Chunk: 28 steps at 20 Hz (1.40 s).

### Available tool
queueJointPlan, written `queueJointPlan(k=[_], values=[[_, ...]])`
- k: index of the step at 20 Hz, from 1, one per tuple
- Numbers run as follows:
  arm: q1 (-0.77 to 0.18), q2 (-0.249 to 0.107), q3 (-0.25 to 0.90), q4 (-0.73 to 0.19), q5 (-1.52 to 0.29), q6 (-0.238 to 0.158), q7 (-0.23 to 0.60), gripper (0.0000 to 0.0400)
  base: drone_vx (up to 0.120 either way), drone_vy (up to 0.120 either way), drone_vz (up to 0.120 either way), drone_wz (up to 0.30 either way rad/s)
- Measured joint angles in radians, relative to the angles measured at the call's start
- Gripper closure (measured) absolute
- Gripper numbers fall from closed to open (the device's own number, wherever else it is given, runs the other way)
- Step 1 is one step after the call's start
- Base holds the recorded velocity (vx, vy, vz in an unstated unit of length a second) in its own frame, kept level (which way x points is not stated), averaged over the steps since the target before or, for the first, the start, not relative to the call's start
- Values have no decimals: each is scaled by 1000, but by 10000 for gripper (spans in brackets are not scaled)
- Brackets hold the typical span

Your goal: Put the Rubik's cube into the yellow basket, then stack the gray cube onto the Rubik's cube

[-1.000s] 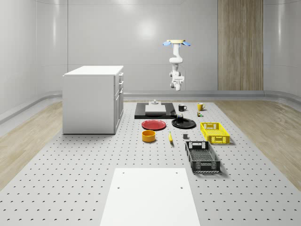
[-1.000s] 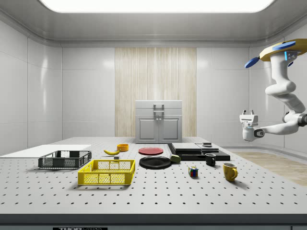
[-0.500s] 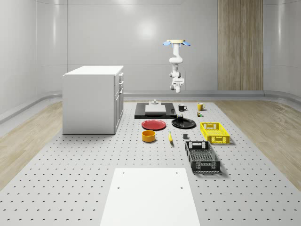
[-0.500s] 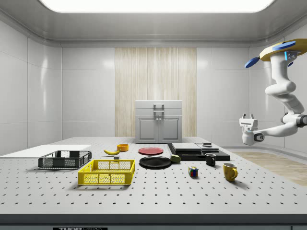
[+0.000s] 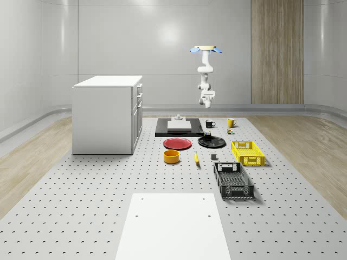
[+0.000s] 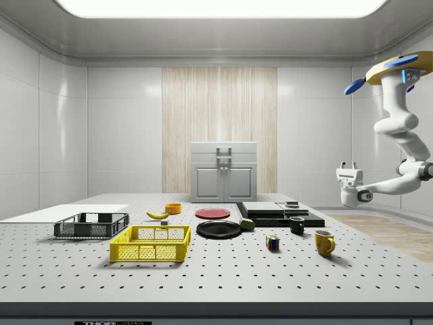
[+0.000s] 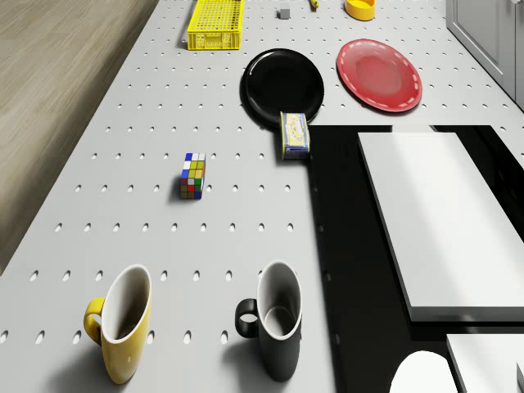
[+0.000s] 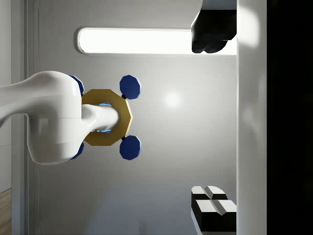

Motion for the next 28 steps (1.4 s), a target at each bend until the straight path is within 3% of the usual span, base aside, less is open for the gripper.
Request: queueJointPlan(k=[28], values=[[-9,-14,24,-13,-32,20,3,0,120,120,0,0]])
